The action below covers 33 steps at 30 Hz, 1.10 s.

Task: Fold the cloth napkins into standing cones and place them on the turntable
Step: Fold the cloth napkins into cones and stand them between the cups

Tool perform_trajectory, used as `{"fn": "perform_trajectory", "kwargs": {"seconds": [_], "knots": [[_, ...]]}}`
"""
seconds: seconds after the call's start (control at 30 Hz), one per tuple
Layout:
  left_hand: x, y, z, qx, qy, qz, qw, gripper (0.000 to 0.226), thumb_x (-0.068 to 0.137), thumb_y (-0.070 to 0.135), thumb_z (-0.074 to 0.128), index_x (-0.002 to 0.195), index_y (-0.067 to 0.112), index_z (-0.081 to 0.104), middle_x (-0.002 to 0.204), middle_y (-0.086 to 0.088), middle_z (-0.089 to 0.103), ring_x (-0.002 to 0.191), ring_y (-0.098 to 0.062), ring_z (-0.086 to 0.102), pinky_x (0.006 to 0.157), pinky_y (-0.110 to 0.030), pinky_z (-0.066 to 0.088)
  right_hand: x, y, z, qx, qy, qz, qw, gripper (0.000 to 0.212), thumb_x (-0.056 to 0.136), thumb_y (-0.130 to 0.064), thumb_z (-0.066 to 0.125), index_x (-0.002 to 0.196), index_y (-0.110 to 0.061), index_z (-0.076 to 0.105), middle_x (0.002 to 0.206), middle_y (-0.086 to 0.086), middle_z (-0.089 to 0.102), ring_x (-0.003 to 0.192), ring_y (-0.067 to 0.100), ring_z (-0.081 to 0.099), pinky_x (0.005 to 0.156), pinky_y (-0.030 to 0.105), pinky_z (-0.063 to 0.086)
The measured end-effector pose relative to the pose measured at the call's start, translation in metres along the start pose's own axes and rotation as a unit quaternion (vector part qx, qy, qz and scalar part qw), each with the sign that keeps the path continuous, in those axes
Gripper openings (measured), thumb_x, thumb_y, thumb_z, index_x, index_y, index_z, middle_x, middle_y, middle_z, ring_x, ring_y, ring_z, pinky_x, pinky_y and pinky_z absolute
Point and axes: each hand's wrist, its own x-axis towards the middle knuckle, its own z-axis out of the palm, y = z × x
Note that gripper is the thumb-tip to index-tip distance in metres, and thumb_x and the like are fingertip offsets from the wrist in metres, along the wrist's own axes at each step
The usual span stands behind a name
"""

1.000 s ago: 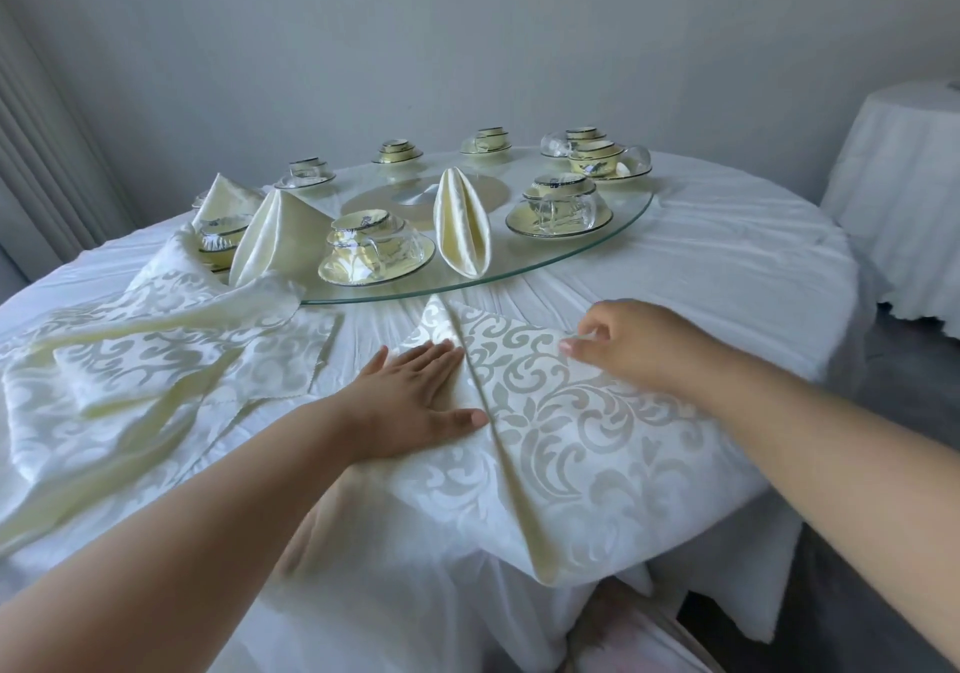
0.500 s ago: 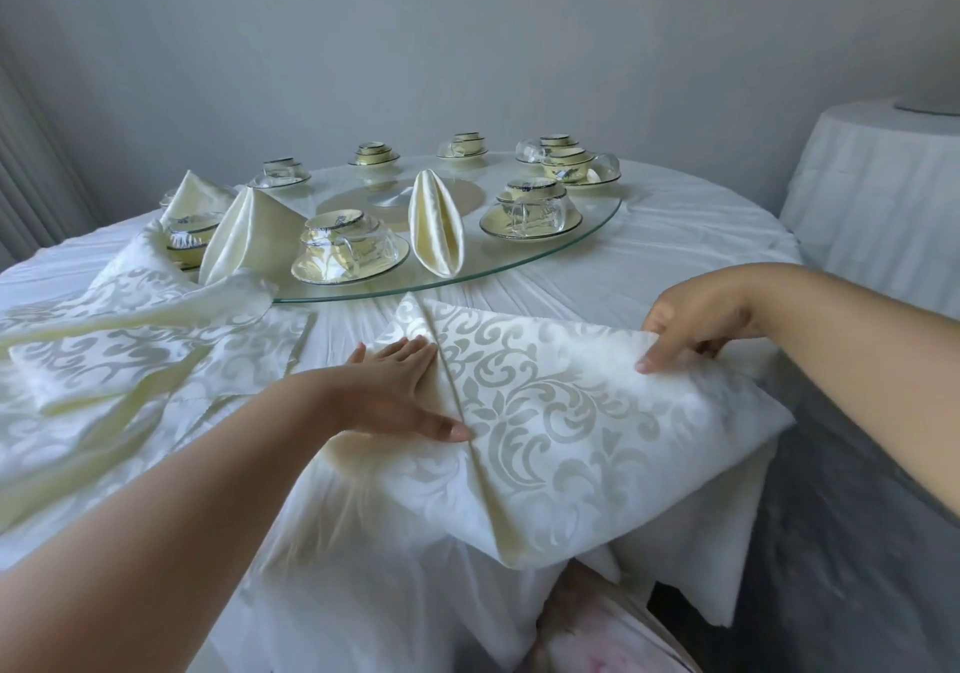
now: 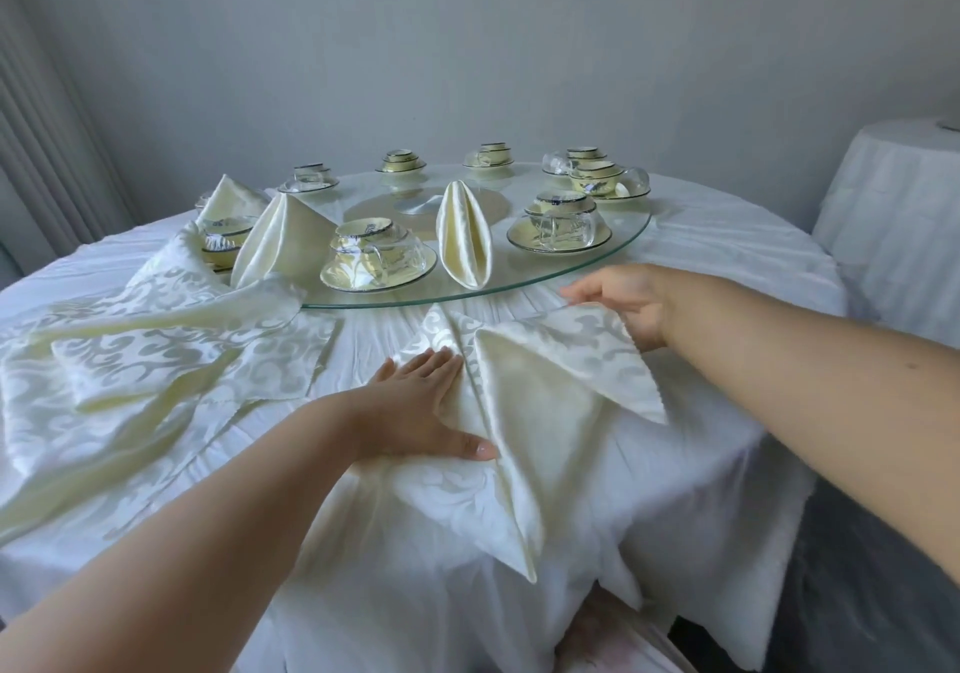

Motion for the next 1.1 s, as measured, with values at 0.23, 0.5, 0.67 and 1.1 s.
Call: {"fn": "perform_trajectory", "kwargs": {"seconds": [0.23, 0.5, 0.67, 1.1], "knots": [[-0.040, -0.002, -0.010, -0.252, 0.298, 0.033, 0.920, 0.057, 0.070, 0.038, 0.047, 0.124, 0.025, 0.056, 0.131, 0.012, 0.049, 0.126, -0.009, 0.036, 0.106, -0.022, 0.028, 0.036, 0.013, 0.003, 0.055, -0.009, 0.035, 0.998, 0.074, 0.098, -0.053, 0.023, 0.112, 0.012, 0.056, 0.093, 0.023, 0.067, 0.069, 0.030, 0.070, 0.052, 0.034, 0.058], [-0.068, 0.044, 0.016, -0.291, 0.127, 0.132, 0.939, 0.046, 0.088, 0.061, 0.036, 0.121, 0.039, 0.059, 0.114, 0.023, 0.051, 0.112, 0.006, 0.048, 0.094, -0.012, 0.037, 0.016, 0.005, 0.002, 0.041, -0.082, -0.013, 0.996, 0.080, 0.064, -0.063, 0.070, 0.119, -0.005, 0.065, 0.122, 0.020, 0.057, 0.107, 0.029, 0.055, 0.103, 0.040, 0.040], [-0.064, 0.043, 0.018, -0.260, 0.111, 0.155, 0.947, 0.056, 0.085, 0.068, 0.030, 0.114, 0.034, 0.064, 0.114, 0.018, 0.055, 0.115, 0.002, 0.046, 0.098, -0.016, 0.033, 0.019, 0.005, 0.024, 0.288, -0.064, -0.088, 0.951, 0.097, 0.089, -0.068, 0.035, 0.132, 0.019, 0.037, 0.128, 0.035, 0.052, 0.116, 0.043, 0.055, 0.094, 0.048, 0.047], [-0.068, 0.043, 0.012, -0.320, 0.176, 0.115, 0.924, 0.020, 0.096, 0.038, 0.052, 0.103, 0.031, 0.069, 0.109, 0.016, 0.055, 0.099, -0.001, 0.055, 0.081, -0.010, 0.041, 0.026, 0.022, 0.044, -0.454, 0.280, -0.282, 0.798, 0.031, 0.085, -0.045, 0.063, 0.090, -0.015, 0.063, 0.083, -0.009, 0.051, 0.081, 0.014, 0.054, 0.075, 0.032, 0.045]]}}
